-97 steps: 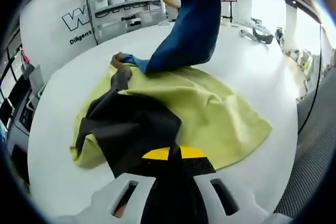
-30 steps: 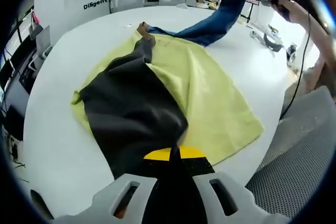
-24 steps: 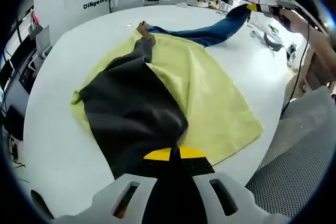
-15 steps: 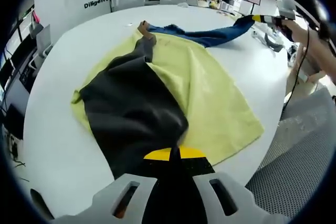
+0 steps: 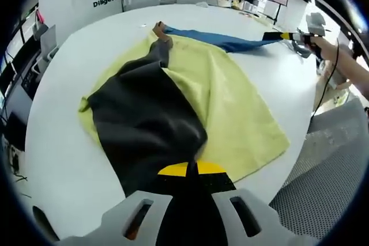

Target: Fold the garment on the visible template until the final outline fits inside the template.

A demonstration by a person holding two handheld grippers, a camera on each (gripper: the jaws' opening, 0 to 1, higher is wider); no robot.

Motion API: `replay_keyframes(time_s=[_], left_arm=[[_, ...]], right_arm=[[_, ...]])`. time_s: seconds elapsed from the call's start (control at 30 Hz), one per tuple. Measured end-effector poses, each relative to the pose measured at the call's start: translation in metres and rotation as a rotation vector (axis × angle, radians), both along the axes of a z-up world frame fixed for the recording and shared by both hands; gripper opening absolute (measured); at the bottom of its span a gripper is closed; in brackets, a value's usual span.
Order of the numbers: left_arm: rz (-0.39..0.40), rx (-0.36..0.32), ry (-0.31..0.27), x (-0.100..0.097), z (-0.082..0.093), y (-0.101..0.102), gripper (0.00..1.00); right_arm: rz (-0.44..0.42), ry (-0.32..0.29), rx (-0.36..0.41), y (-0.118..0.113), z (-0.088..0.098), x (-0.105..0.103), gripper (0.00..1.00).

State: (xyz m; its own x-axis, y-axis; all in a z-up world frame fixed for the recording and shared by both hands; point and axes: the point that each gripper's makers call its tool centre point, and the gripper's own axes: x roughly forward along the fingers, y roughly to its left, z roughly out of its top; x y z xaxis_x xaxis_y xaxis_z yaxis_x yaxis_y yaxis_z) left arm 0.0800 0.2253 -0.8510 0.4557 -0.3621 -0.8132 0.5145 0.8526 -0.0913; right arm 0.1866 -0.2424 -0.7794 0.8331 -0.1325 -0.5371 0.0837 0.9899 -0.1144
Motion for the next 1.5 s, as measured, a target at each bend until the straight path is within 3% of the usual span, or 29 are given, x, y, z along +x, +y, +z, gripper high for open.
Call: replay_keyframes(time_s=[0.43, 0.8, 0.97, 1.0, 1.1, 1.2, 1.3, 1.4, 1.5], left_arm=[[0.011, 0.007, 0.001, -0.002, 0.001, 0.000, 0.02], [0.024, 0.010, 0.019, -0.004, 0.001, 0.000, 0.02], [0.032, 0.008, 0.013, -0.006, 0.003, -0.001, 0.02], [0.032, 0.008, 0.015, -0.007, 0.004, -0.001, 0.02], [0.039, -0.002, 0.026, -0.010, 0.003, -0.001, 0.02], [0.016, 0.004, 0.003, -0.010, 0.007, -0.001, 0.03], [-0.066, 0.005, -0.064, -0.010, 0.018, -0.008, 0.06], [-0.062, -0.017, -0.081, -0.012, 0.031, -0.011, 0.13], [-0.066, -0.027, -0.121, -0.009, 0.046, -0.013, 0.18]], right_arm=[[-0.018, 0.098, 0.052, -0.005, -0.038, -0.008, 0.00], [-0.001, 0.159, 0.030, -0.004, -0.052, -0.012, 0.00], [0.056, 0.178, -0.037, -0.005, -0.057, -0.013, 0.00], [0.056, 0.213, -0.036, -0.004, -0.062, -0.017, 0.00], [0.064, 0.236, -0.018, -0.003, -0.068, -0.018, 0.00], [0.066, 0.249, -0.016, -0.001, -0.068, -0.021, 0.00], [0.062, 0.232, 0.012, 0.002, -0.062, -0.023, 0.03], [0.075, 0.215, 0.006, 0.006, -0.057, -0.023, 0.10], [0.084, 0.189, 0.005, 0.010, -0.047, -0.023, 0.10]])
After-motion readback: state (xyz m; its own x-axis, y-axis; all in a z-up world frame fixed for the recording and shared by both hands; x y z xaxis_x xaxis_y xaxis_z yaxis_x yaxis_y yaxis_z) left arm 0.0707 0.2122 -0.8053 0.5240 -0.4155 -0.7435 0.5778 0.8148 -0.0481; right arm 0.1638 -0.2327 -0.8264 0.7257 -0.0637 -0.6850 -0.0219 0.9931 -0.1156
